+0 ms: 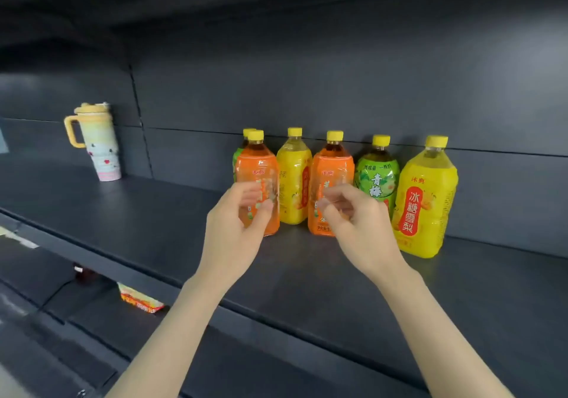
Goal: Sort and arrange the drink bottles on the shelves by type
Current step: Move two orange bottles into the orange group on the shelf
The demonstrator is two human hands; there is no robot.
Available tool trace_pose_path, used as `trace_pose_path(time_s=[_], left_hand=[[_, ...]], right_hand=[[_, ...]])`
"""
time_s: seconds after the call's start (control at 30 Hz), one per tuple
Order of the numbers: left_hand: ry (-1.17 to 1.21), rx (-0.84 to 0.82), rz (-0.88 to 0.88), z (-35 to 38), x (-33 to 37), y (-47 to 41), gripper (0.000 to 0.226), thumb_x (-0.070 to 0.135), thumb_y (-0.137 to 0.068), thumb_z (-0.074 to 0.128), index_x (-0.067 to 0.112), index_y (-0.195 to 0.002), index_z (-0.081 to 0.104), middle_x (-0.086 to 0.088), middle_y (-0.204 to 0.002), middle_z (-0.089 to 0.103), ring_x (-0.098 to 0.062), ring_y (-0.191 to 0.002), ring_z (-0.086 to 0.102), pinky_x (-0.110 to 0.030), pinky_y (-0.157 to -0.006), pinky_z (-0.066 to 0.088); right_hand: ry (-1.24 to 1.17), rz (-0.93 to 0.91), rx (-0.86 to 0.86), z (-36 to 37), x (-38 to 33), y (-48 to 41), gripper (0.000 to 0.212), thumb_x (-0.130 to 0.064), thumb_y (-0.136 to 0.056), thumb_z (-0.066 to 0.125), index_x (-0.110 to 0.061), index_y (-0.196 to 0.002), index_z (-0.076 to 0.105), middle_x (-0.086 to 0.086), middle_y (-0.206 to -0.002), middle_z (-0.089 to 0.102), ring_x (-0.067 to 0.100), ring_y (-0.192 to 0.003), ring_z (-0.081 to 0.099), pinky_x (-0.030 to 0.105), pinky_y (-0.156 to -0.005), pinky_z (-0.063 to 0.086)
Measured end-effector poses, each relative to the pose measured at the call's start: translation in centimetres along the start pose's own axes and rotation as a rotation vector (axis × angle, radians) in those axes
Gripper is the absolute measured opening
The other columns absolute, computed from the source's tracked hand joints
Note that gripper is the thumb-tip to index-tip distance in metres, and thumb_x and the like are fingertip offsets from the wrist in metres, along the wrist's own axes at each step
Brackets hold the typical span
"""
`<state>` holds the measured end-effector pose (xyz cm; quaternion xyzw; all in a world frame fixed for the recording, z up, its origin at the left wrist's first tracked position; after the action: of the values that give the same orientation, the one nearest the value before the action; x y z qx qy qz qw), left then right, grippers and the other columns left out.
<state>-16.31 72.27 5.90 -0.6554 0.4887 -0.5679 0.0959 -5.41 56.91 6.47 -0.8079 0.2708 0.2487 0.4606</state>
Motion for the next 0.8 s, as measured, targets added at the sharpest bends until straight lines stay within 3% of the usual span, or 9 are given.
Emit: trace_pose_path(time_s=[0.07,0.17,0.23,0.37,0.57,0.67,0.8], left_hand=[[0.029,0.009,-0.024,1.0,-2.8,-2.4,0.031,0.027,-0.088,0.063,0.022,-0.117,0.054,0.005,-0.115,0.06,-0.006,-0.105,0.055,-0.002,-0.08,0.036],[0.047,0.073,-0.093,2.2,-6.0,-5.2,0.051,0.033,-0.083,0.068,0.02,-0.127,0.044,0.0,-0.127,0.046,-0.015,-0.119,0.045,-0.027,-0.094,0.041],[0.057,0.077,-0.148,2.9,-8.0,-7.5,0.065,0.038,-0.08,0.07,0.02,-0.132,0.037,-0.003,-0.134,0.037,-0.017,-0.125,0.037,-0.034,-0.098,0.038],[0.146,0.014,-0.195,4.3,-11.0,-11.2,0.083,0.048,-0.073,0.073,0.024,-0.138,0.027,-0.002,-0.138,0.03,-0.021,-0.128,0.036,-0.047,-0.101,0.041],[0.252,-0.113,-0.166,6.0,-13.0,-13.6,0.093,0.055,-0.066,0.076,0.025,-0.139,0.026,0.001,-0.135,0.038,-0.018,-0.121,0.046,-0.041,-0.096,0.047],[0.329,-0.163,-0.109,5.9,-13.3,-13.8,0.085,0.049,-0.069,0.076,0.025,-0.137,0.031,0.004,-0.132,0.045,-0.013,-0.116,0.05,-0.029,-0.089,0.047],[0.36,-0.242,-0.062,5.2,-13.8,-14.3,0.079,0.048,-0.072,0.072,0.025,-0.137,0.034,0.004,-0.132,0.047,-0.015,-0.117,0.05,-0.032,-0.092,0.046]], right_hand=[[0.038,0.031,0.033,1.5,0.6,-1.7,0.021,-0.025,-0.093,0.059,-0.014,-0.109,0.067,-0.001,-0.103,0.068,0.013,-0.095,0.061,0.032,-0.085,0.052],[0.08,0.064,0.08,2.8,1.8,-4.0,0.022,-0.025,-0.093,0.059,-0.013,-0.11,0.067,0.002,-0.106,0.068,0.017,-0.099,0.061,0.038,-0.088,0.052],[0.142,0.083,0.142,3.9,2.5,-6.0,0.028,-0.027,-0.092,0.06,-0.013,-0.115,0.064,0.004,-0.115,0.066,0.02,-0.108,0.058,0.041,-0.092,0.049],[0.267,0.096,0.249,5.2,3.8,-8.8,0.043,-0.03,-0.089,0.064,-0.013,-0.127,0.056,0.007,-0.13,0.052,0.024,-0.122,0.042,0.034,-0.1,0.037],[0.331,0.224,0.397,6.4,5.9,-11.0,0.073,-0.037,-0.08,0.073,-0.014,-0.141,0.039,0.01,-0.147,0.034,0.03,-0.133,0.03,0.047,-0.108,0.033],[0.262,0.322,0.42,6.3,7.0,-11.8,0.085,-0.04,-0.075,0.078,-0.016,-0.145,0.034,0.01,-0.145,0.04,0.031,-0.133,0.034,0.05,-0.107,0.036],[0.386,0.355,0.437,6.4,6.2,-12.1,0.084,-0.046,-0.071,0.08,-0.018,-0.141,0.043,0.012,-0.135,0.052,0.034,-0.125,0.045,0.049,-0.101,0.043]])
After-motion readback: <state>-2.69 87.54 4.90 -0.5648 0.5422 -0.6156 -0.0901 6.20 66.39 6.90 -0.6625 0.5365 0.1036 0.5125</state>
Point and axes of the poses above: each hand's wrist, its own y-axis away from the middle knuckle, its own z-axis out of the palm, x = y × z, the point moved 5 cm from there along -y, towards the middle knuckle
